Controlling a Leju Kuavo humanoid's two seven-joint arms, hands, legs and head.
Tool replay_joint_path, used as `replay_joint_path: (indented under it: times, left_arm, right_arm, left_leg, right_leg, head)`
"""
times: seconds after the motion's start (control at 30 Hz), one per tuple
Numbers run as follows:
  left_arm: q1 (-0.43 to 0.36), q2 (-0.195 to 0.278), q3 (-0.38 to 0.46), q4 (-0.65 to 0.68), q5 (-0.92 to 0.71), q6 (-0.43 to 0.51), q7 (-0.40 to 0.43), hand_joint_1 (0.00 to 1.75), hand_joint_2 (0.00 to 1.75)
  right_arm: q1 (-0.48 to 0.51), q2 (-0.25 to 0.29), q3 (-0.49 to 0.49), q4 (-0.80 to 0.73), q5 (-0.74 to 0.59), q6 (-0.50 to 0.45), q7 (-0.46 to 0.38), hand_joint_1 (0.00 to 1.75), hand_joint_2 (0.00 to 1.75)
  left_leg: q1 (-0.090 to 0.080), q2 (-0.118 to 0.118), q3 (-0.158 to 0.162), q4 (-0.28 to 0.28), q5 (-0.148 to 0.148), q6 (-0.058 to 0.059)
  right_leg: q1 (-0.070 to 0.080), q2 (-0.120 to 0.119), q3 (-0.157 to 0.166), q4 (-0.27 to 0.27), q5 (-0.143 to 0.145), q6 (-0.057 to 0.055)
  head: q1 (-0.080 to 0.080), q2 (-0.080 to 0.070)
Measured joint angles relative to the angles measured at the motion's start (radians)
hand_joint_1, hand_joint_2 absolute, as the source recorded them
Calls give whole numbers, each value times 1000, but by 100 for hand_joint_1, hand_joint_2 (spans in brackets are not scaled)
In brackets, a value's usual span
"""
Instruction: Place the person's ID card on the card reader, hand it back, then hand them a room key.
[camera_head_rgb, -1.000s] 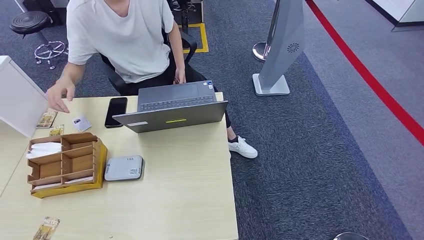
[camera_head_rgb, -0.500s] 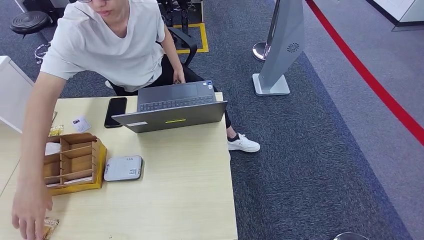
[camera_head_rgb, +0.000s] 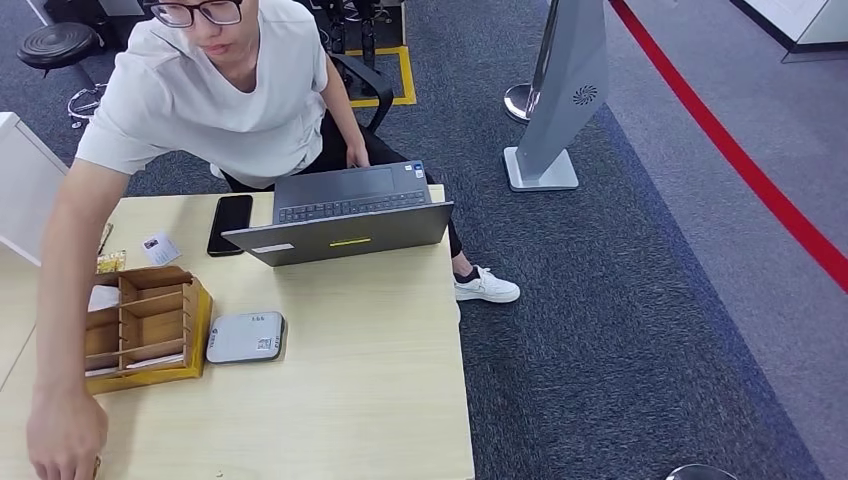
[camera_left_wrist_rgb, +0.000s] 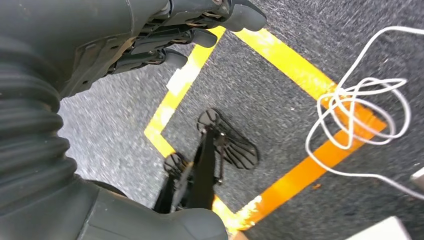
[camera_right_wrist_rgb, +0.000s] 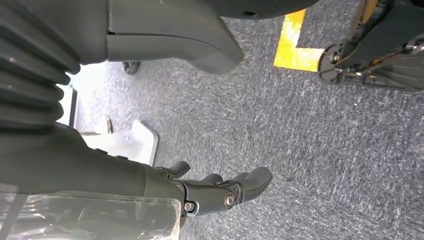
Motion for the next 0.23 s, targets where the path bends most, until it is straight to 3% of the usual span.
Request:
replay_joint_path:
  times: [0.07, 0.2, 0.23]
  left_arm:
    - [9, 1, -43, 0, 5, -2, 5, 0, 175]
    - [27, 5, -134, -6, 15, -7, 15, 0, 0]
    - [29, 5, -144, -6, 17, -8, 17, 0, 0]
  right_arm:
    - [9, -4, 35, -7, -54, 4, -2, 0, 175]
    - [28, -14, 106, -22, -162, 13, -12, 0, 0]
    - [30, -15, 114, -24, -175, 14, -12, 0, 0]
  left_leg:
    - [0, 0, 0, 0, 0, 0]
    - [0, 0, 0, 0, 0, 0]
    - [0, 0, 0, 0, 0, 0]
  right_leg:
    - [0, 0, 0, 0, 0, 0]
    - [0, 0, 0, 0, 0, 0]
    - [0, 0, 0, 0, 0, 0]
  head:
    - [0, 0]
    - [0, 0]
    - [0, 0]
